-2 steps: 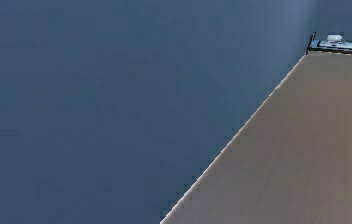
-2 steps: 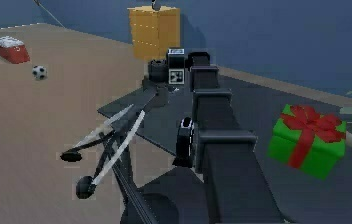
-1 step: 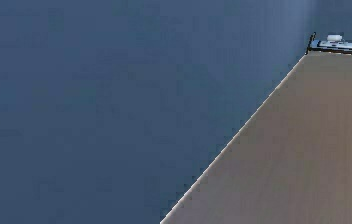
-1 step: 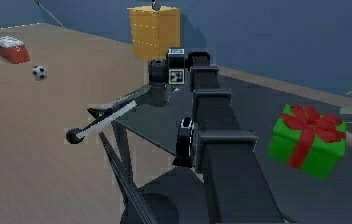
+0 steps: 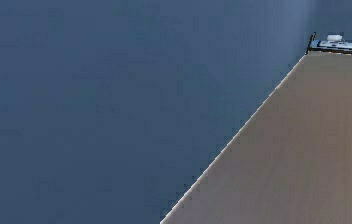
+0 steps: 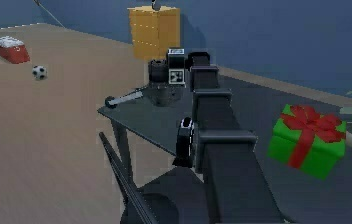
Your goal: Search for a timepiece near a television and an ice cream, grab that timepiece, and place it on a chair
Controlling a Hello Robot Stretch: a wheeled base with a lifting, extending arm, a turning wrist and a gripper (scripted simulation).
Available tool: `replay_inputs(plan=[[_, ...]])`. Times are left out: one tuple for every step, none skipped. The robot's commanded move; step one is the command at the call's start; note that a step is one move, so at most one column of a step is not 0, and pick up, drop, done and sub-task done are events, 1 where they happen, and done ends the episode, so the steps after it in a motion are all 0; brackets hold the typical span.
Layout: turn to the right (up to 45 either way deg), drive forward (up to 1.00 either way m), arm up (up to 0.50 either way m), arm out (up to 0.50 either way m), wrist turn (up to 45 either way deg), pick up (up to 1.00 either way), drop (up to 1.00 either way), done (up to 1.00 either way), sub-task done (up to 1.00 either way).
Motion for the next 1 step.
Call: replay_inputs(plan=[[0.0, 0.00, 0.00, 0.00, 45.0, 0.00, 0.00, 0.00, 0.00]])
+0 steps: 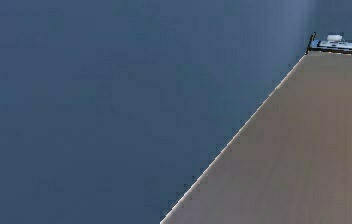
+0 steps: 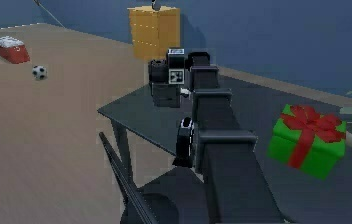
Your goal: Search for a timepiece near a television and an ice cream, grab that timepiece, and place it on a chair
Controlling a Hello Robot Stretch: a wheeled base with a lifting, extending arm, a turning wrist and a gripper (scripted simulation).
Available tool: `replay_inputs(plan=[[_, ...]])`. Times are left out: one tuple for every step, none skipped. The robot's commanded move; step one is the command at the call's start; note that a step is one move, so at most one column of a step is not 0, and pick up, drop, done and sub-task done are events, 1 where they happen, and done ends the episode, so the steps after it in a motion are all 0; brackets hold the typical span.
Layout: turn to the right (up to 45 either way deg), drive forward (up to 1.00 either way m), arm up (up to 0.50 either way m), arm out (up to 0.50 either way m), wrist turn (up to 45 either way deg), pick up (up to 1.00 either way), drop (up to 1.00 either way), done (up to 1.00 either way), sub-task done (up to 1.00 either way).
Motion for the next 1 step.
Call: replay_inputs(plan=[[0.0, 0.00, 0.00, 0.00, 18.0, 0.00, 0.00, 0.00, 0.00]])
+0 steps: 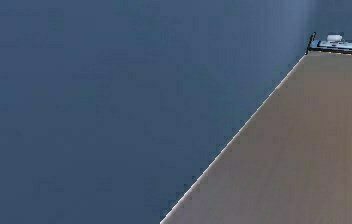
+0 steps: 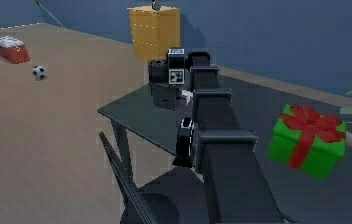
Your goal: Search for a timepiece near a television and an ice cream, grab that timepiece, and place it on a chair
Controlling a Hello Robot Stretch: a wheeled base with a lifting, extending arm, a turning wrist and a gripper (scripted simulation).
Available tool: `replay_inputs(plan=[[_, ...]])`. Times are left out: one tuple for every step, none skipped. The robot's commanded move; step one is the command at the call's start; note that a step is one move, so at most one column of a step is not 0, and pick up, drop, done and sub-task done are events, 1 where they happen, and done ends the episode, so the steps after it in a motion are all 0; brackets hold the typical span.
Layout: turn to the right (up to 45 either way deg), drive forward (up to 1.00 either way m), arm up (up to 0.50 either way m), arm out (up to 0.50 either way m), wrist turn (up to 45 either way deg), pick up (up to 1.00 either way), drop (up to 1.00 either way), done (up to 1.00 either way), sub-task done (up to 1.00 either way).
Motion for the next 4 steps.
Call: replay_inputs(plan=[[0.0, 0.00, -0.26, 0.00, 0.0, 0.00, 0.00, 0.00, 0.00], [0.0, 0.00, 0.00, 0.00, 0.0, 1.00, 0.00, 0.00, 0.00], [0.0, 0.00, 0.10, 0.00, 0.0, 0.00, 0.00, 0.00, 0.00], [0.0, 0.00, 0.16, 0.00, 0.0, 0.00, 0.00, 0.00, 0.00]])
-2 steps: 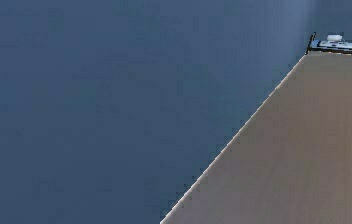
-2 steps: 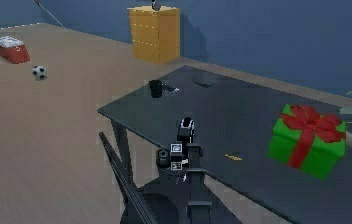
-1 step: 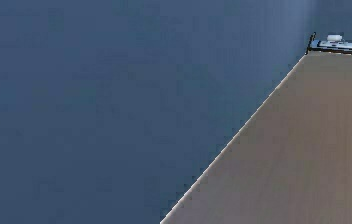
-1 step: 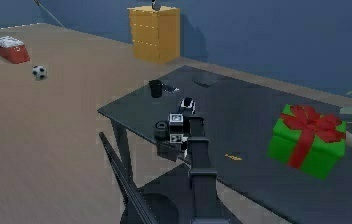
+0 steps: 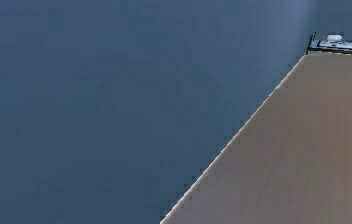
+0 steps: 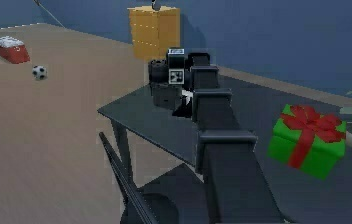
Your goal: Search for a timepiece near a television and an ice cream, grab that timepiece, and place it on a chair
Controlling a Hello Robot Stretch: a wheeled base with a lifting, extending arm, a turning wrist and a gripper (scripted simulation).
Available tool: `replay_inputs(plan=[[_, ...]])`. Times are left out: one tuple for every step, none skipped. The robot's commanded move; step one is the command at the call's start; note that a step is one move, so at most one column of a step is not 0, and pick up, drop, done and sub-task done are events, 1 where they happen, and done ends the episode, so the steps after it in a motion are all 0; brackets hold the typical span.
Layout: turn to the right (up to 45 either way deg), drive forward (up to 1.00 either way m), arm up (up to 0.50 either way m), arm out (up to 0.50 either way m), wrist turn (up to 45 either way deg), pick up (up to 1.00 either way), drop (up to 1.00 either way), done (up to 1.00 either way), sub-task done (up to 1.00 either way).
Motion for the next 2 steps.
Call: replay_inputs(plan=[[0.0, 0.00, 0.00, 0.00, -45.0, 0.00, 0.00, 0.00, 0.00], [0.0, 0.00, 0.00, 0.00, -45.0, 0.00, 0.00, 0.00, 0.00]])
